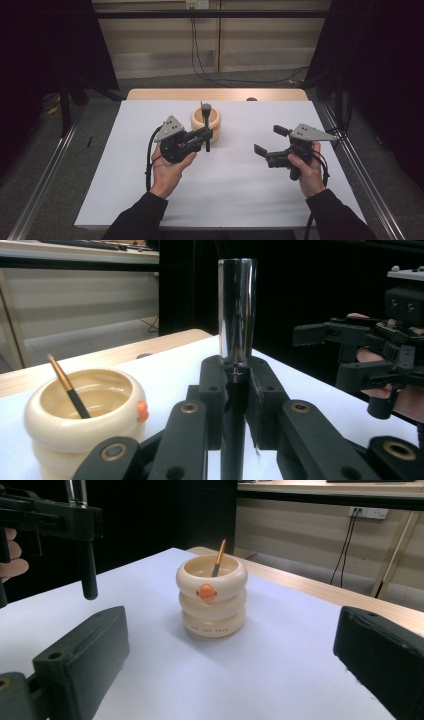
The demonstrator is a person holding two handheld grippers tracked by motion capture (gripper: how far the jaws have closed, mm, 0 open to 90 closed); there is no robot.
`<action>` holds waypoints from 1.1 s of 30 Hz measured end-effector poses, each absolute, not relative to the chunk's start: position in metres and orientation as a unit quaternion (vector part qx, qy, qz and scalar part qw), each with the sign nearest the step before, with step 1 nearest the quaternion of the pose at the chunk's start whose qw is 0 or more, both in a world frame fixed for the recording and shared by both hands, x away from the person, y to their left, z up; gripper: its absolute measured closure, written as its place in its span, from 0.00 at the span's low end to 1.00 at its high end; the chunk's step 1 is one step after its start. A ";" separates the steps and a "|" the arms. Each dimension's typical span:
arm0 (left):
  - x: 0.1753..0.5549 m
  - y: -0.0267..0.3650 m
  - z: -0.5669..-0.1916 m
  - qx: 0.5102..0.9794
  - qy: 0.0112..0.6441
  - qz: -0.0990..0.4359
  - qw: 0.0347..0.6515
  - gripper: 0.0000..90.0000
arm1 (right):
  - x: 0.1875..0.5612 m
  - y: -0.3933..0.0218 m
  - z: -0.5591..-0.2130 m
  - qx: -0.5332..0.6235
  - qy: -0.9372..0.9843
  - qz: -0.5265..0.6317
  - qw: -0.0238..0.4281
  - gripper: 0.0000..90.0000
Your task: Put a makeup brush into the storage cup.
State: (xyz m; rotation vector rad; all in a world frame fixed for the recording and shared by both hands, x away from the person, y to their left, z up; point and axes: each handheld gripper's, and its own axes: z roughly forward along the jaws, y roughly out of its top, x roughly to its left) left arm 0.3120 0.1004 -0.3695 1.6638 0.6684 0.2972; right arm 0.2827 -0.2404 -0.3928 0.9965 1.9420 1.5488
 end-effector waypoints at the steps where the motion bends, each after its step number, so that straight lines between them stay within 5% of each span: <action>1: 0.312 0.101 -0.369 0.720 0.294 0.133 0.615 0.88 | 0.282 -0.242 -0.394 0.363 0.704 0.564 0.233 0.00; 33: 0.350 0.122 -0.353 0.700 0.322 0.159 0.618 0.88 | 0.222 -0.283 -0.440 0.423 0.670 0.542 0.280 0.00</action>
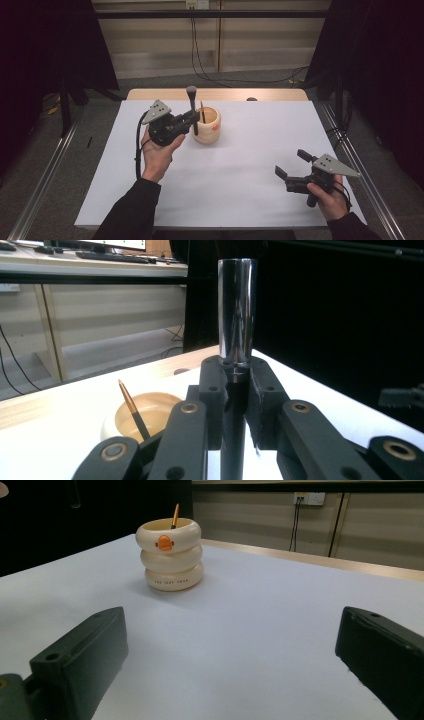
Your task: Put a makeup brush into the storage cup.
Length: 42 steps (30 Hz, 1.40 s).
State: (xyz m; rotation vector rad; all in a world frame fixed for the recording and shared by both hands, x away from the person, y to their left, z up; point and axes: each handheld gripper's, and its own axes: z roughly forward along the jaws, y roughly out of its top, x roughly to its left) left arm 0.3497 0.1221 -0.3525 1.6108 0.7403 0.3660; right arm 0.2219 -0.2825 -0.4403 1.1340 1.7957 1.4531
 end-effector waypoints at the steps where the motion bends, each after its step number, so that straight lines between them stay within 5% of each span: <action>1: 0.350 0.121 -0.352 0.699 0.323 0.161 0.618 0.88 | 0.221 -0.282 -0.441 0.428 0.666 0.543 0.280 0.00; 42: 0.411 0.090 -0.378 0.702 0.334 0.201 0.595 0.88 | 0.221 -0.279 -0.446 0.421 0.665 0.555 0.269 0.00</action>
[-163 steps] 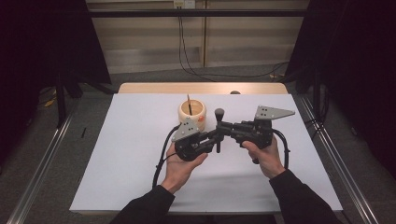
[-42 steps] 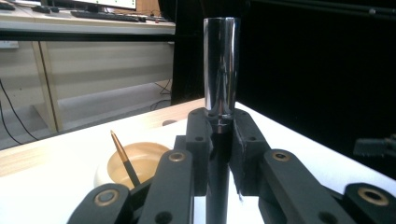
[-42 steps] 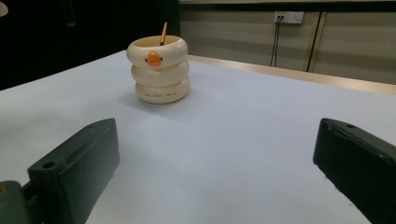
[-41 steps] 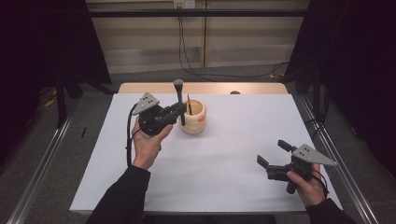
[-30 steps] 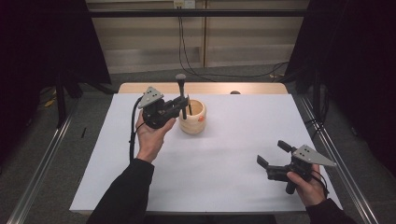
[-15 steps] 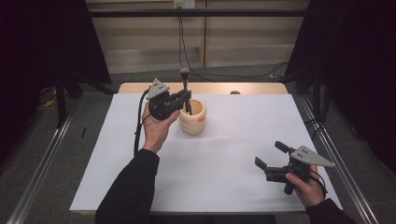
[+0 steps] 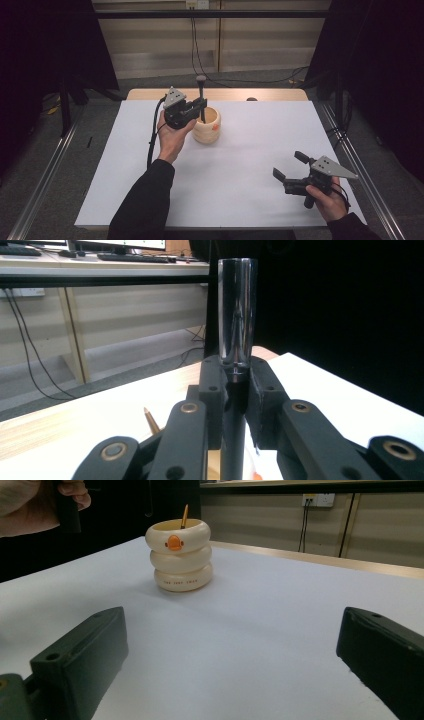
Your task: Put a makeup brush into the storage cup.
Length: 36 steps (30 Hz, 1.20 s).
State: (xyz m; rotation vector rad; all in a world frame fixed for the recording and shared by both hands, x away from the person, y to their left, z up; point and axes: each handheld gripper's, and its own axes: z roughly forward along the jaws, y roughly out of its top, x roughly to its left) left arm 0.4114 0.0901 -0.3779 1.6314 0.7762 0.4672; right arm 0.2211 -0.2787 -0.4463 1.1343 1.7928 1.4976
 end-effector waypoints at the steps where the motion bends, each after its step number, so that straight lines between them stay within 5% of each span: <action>1: 0.412 0.090 -0.379 0.704 0.335 0.199 0.594 0.88 | 0.221 -0.279 -0.446 0.417 0.667 0.555 0.270 0.00; 36: 0.419 0.080 -0.420 0.711 0.352 0.204 0.573 0.88 | 0.222 -0.278 -0.447 0.418 0.669 0.554 0.267 0.00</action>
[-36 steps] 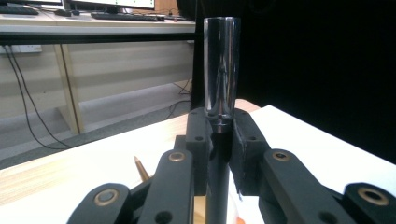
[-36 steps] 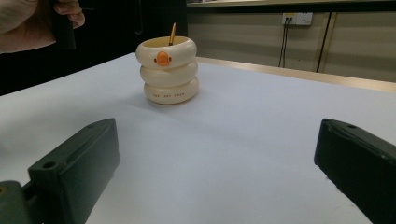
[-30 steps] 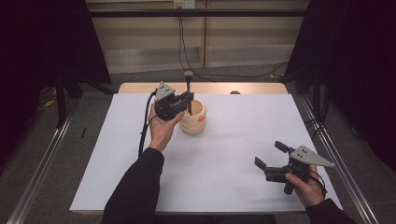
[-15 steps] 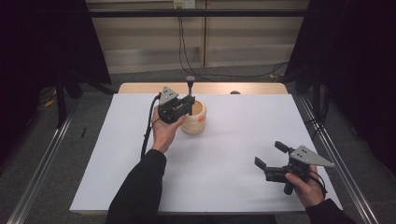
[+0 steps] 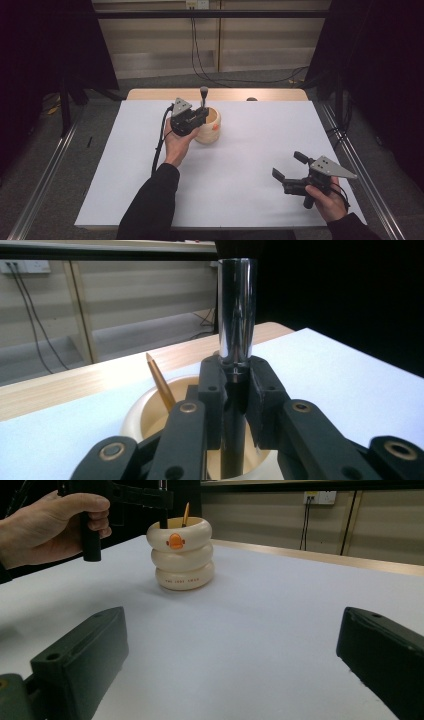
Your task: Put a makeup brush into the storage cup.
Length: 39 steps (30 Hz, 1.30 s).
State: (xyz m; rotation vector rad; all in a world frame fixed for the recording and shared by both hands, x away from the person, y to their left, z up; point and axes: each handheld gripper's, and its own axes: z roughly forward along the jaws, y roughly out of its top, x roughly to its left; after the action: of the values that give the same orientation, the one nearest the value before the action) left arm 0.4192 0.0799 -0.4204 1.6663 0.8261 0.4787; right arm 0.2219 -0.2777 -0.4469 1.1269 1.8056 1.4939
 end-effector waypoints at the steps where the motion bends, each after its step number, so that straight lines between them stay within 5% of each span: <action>1: 0.419 0.080 -0.420 0.711 0.351 0.202 0.575 0.88 | 0.222 -0.278 -0.447 0.418 0.669 0.554 0.267 0.00; 10: 0.421 0.082 -0.423 0.710 0.353 0.206 0.574 0.83 | 0.222 -0.277 -0.447 0.416 0.671 0.554 0.265 0.00; 17: 0.421 0.078 -0.424 0.708 0.357 0.211 0.572 0.68 | 0.222 -0.277 -0.447 0.418 0.670 0.554 0.261 0.00; 27: 0.421 0.080 -0.419 0.697 0.366 0.189 0.587 0.33 | 0.222 -0.279 -0.448 0.419 0.668 0.556 0.263 0.00; 30: 0.422 0.080 -0.418 0.699 0.368 0.186 0.583 0.15 | 0.223 -0.280 -0.448 0.417 0.669 0.555 0.266 0.00; 39: 0.422 0.083 -0.417 0.710 0.355 0.195 0.576 0.04 | 0.224 -0.280 -0.449 0.423 0.666 0.553 0.267 0.00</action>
State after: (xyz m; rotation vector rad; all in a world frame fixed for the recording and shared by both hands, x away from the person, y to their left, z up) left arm 0.4217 0.0826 -0.4171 1.6622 0.8318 0.4569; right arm 0.2240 -0.2796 -0.4485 1.1412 1.7984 1.4929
